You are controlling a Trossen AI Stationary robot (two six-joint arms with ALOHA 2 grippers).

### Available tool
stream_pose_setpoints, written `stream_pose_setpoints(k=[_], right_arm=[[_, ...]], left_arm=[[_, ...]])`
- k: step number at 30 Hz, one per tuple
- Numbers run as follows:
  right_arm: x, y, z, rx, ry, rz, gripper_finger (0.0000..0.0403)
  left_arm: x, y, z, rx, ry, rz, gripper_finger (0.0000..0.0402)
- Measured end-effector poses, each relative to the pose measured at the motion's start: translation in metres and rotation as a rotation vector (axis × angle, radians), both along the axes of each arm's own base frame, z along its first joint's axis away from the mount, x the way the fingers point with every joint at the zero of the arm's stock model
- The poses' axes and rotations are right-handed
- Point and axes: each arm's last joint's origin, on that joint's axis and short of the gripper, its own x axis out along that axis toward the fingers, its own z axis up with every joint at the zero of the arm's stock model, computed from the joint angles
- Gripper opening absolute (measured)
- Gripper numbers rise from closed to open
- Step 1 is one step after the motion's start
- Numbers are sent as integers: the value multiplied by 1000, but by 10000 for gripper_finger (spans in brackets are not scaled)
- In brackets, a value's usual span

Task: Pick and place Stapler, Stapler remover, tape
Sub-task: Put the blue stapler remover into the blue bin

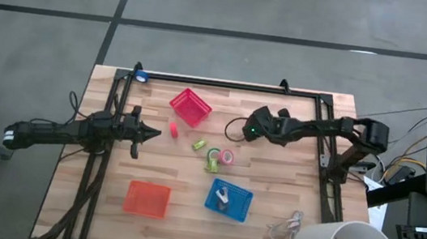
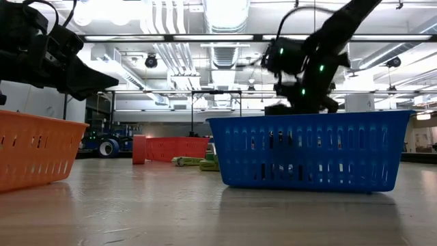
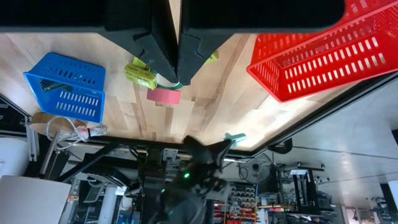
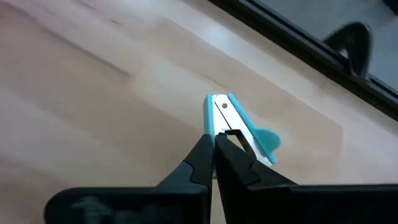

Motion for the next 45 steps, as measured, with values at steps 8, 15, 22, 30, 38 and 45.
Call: stream_pose_setpoints(k=[8,15,22,30,38,45], right_arm=[[3,53,35,86,-158,239,8],[5,109,56,174,-277,566,8],[11,162,68,338,-457,923,8],[7,187,68,632,-509,1015,8],[6,188,48,809,-398,862,8],[13,193,25,964,-321,792,8]], left_arm=[[0,0,0,0,0,0,10],[0,0,0,0,0,1,10],[0,0,0,0,0,0,10],[0,0,0,0,0,0,10],[0,0,0,0,0,0,10],[0,0,0,0,0,0,10]])
